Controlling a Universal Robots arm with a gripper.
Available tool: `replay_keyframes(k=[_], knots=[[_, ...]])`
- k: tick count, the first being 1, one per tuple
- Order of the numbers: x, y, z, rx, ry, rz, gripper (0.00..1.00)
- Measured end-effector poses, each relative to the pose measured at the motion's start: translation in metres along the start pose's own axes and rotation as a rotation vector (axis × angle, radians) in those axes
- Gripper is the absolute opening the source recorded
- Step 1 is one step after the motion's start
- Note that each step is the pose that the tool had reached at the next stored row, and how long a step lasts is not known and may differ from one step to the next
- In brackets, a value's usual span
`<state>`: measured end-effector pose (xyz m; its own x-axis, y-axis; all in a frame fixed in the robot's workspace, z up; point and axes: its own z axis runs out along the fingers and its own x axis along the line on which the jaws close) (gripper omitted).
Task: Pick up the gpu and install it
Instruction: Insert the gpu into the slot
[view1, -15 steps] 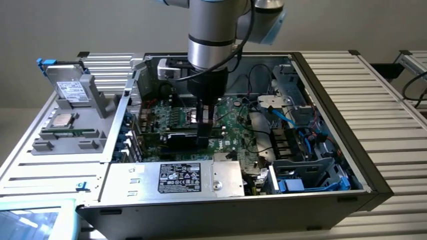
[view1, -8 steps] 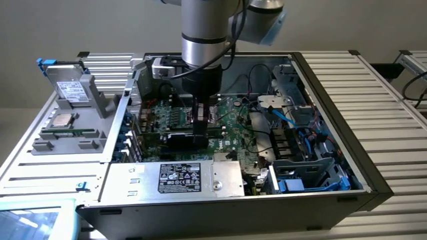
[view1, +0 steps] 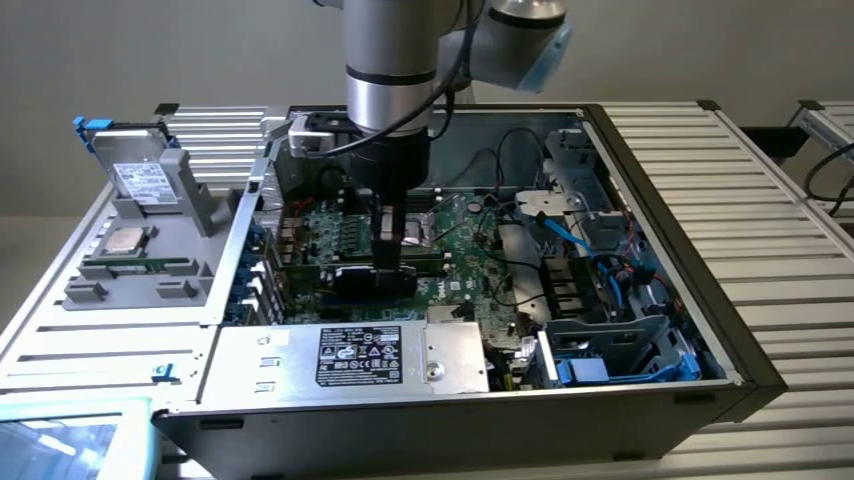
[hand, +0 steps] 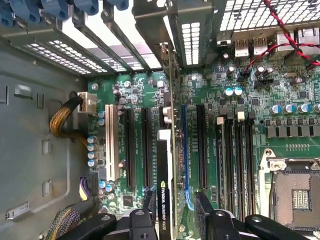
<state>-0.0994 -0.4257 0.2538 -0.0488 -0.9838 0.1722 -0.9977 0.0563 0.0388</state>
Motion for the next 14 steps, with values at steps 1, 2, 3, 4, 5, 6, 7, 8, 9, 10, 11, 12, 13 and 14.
replay_keyframes(k=[1, 2, 3, 4, 5, 6, 7, 8, 9, 10, 11, 12, 13, 14], knots=[[0.000, 0.0038, 0.0002, 0.0000, 0.0002, 0.000, 0.45], [0.000, 0.0077, 0.0004, 0.0000, 0.0003, 0.000, 0.45], [0.001, 0.0112, 0.0005, 0.0000, 0.0005, 0.000, 0.45], [0.001, 0.0134, 0.0007, 0.0000, 0.0006, 0.000, 0.45], [0.001, 0.0144, 0.0007, 0.0001, 0.0007, 0.000, 0.45], [0.001, 0.0153, 0.0008, 0.0002, 0.0008, 0.000, 0.45], [0.001, 0.0157, 0.0008, 0.0002, 0.0009, 0.000, 0.45], [0.001, 0.0157, 0.0008, 0.0002, 0.0009, 0.000, 0.45], [0.001, 0.0163, 0.0008, 0.0001, 0.0011, 0.000, 0.45], [0.001, 0.0174, 0.0009, 0.0003, 0.0006, 0.000, 0.45], [0.002, 0.0182, 0.0011, 0.0009, -0.0020, 0.000, 0.45], [0.002, 0.0190, 0.0013, 0.0017, -0.0055, 0.000, 0.45], [0.003, 0.0192, 0.0013, 0.0018, -0.0061, 0.000, 0.45], [0.003, 0.0192, 0.0013, 0.0018, -0.0062, 0.000, 0.45]])
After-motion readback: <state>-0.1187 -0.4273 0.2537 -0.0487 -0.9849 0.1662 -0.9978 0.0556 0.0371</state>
